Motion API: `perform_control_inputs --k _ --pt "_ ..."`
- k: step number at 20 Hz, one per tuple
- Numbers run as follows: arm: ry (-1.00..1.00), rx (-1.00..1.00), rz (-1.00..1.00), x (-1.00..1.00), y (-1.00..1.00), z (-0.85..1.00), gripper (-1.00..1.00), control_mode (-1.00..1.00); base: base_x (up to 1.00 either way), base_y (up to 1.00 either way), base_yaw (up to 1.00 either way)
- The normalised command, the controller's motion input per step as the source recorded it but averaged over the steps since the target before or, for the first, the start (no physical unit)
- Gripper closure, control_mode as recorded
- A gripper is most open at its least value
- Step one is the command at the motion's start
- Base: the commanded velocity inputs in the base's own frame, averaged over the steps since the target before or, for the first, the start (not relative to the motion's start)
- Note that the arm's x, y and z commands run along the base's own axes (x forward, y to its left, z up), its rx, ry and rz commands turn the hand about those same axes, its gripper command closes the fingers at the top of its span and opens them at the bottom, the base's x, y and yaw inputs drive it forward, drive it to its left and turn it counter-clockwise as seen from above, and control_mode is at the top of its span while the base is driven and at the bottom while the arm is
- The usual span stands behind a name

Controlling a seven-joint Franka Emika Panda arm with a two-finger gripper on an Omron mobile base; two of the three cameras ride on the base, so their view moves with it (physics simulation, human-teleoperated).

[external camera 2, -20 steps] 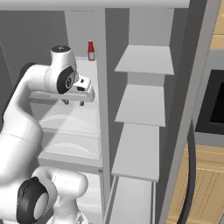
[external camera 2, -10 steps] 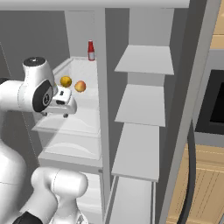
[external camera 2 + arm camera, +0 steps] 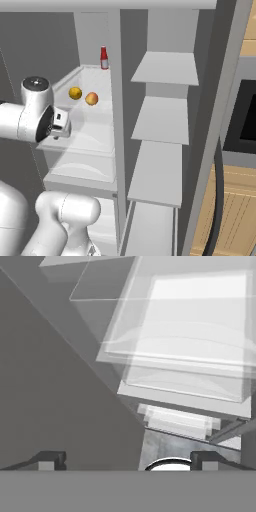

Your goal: Take the lemon and mango from the fridge shelf and place them in the freezer drawer to begin freezing them.

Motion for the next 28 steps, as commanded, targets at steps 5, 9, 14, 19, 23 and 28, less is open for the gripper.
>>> perform_control_inputs --k 5,9,14,19,23,28 --pt "0.0 0.23 0.19 0.0 0.65 0.0 -1.0 -1.0 0.0 0.0 0.0" --pt "0.0 0.2 0.18 0.0 0.69 0.0 -1.0 -1.0 0.0 0.0 0.0" --pt "0.0 0.08 0.06 0.0 0.9 -0.02 -1.0 -1.0 0.0 0.0 0.0" --pt "0.0 0.0 0.0 -0.02 0.9 -0.03 -1.0 -1.0 0.0 0.0 0.0" --pt "0.02 -0.05 0.0 -0.03 0.24 -0.19 -1.0 -1.0 0.0 0.0 0.0" --pt "0.07 -0.08 0.01 0.01 -0.01 -0.23 -1.0 -1.0 0.0 0.0 0.0"
